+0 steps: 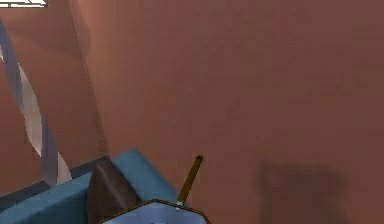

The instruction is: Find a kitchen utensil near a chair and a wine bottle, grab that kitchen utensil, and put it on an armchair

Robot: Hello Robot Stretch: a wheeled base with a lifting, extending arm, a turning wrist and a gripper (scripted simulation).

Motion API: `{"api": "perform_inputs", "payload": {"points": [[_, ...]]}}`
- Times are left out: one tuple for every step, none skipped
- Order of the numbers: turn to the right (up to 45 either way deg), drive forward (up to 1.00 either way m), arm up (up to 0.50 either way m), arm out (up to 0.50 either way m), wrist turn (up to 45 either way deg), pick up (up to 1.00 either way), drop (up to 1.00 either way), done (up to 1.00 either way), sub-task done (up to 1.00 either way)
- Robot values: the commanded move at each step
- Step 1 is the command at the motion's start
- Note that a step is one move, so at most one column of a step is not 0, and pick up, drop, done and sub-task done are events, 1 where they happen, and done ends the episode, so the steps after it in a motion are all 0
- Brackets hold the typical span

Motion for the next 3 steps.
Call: {"api": "perform_inputs", "payload": {"points": [[-45.0,0.0,0.0,0.0,0.0,0.0,0.0,0.0,0.0],[-42.0,0.0,0.0,0.0,0.0,0.0,0.0,0.0,0.0],[45.0,0.0,0.0,0.0,0.0,0.0,0.0,0.0,0.0]]}}
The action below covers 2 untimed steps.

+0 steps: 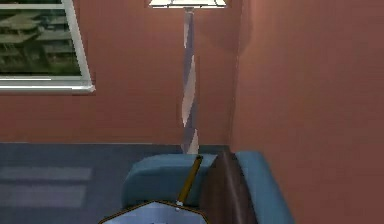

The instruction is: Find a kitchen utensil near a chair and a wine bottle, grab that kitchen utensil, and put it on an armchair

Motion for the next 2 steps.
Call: {"api": "perform_inputs", "payload": {"points": [[39.0,0.0,0.0,0.0,0.0,0.0,0.0,0.0,0.0],[-45.0,0.0,0.0,0.0,0.0,0.0,0.0,0.0,0.0]]}}
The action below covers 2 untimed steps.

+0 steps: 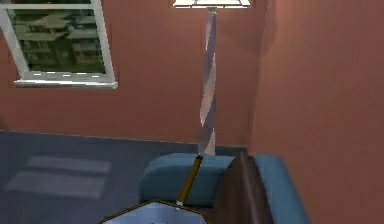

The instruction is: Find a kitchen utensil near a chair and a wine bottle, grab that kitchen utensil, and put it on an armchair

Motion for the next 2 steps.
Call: {"api": "perform_inputs", "payload": {"points": [[-36.0,0.0,0.0,0.0,0.0,0.0,0.0,0.0,0.0],[45.0,0.0,0.0,0.0,0.0,0.0,0.0,0.0,0.0]]}}
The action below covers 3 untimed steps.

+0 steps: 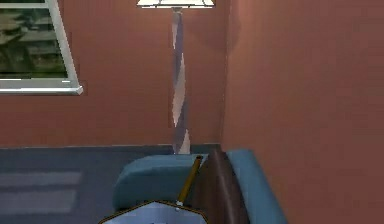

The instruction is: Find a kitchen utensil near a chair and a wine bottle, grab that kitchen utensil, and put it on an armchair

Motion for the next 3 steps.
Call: {"api": "perform_inputs", "payload": {"points": [[33.0,0.0,0.0,0.0,0.0,0.0,0.0,0.0,0.0],[-45.0,0.0,0.0,0.0,0.0,0.0,0.0,0.0,0.0],[-24.0,0.0,0.0,0.0,0.0,0.0,0.0,0.0,0.0]]}}
